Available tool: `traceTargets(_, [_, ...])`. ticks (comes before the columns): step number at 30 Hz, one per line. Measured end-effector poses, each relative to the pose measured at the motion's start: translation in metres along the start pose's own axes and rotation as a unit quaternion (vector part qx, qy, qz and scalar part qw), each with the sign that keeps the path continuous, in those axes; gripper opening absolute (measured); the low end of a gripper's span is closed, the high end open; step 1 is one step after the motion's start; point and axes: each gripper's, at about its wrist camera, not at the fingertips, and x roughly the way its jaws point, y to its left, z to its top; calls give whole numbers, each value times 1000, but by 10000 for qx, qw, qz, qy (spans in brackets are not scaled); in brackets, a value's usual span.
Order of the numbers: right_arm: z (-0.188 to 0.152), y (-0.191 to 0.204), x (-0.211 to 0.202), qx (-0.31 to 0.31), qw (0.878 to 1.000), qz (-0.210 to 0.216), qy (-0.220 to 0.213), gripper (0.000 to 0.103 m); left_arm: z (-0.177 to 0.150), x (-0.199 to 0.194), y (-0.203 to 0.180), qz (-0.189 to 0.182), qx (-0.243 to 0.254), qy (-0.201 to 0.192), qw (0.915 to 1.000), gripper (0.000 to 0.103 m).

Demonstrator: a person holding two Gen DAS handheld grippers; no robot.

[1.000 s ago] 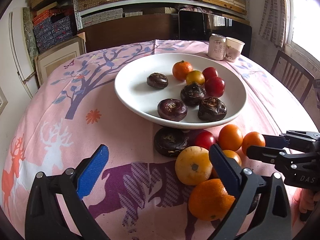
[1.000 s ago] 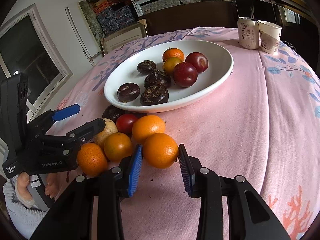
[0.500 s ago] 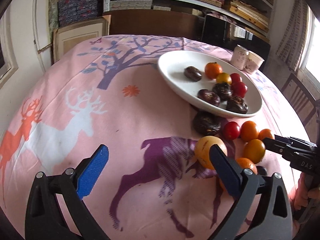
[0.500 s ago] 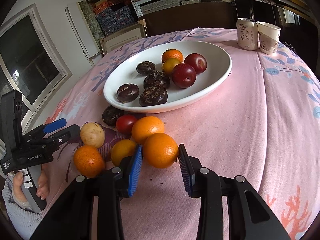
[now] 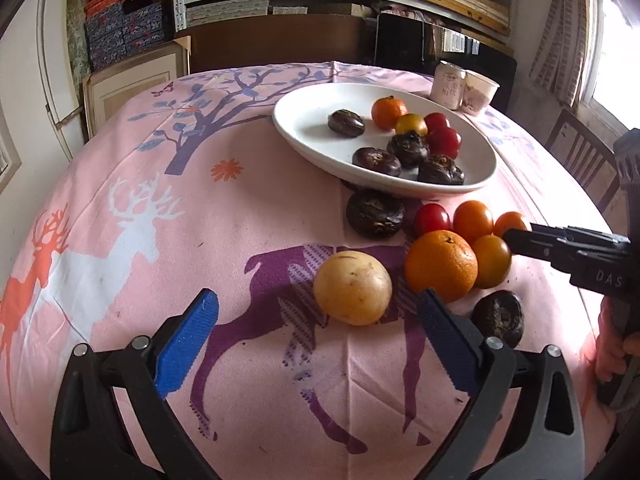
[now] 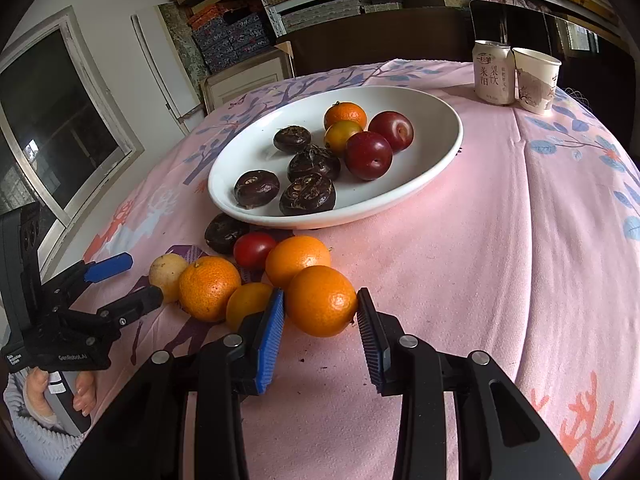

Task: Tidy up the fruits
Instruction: 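Grasp a pale orange citrus with the left tool while the right tool grasps an orange, then lower the citrus and orange onto the white plate and open both tools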

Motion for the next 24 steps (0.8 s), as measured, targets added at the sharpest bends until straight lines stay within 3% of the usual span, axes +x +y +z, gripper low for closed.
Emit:
traceTargets(1, [0, 0, 0, 0, 10000, -4, 1, 37, 0, 2, -4, -5, 101, 37, 9999, 75])
traceTargets(3, [0, 0, 0, -1, 10000, -4, 0, 37, 0, 8, -9, -111, 222, 160, 9996, 56])
traceTargets(6, [0, 0, 0, -4, 10000, -4, -2, 37, -1, 11, -12, -195, 281, 224, 9992, 47])
traceTargets(15, [0, 0, -1, -18, 10000, -6, -11, 37, 0, 11, -7, -406, 161, 171, 9989, 43])
traceTargets(24, [1, -8, -18, 154, 9994, 52, -307, 37, 10, -4, -5, -369, 114, -163, 9991, 43])
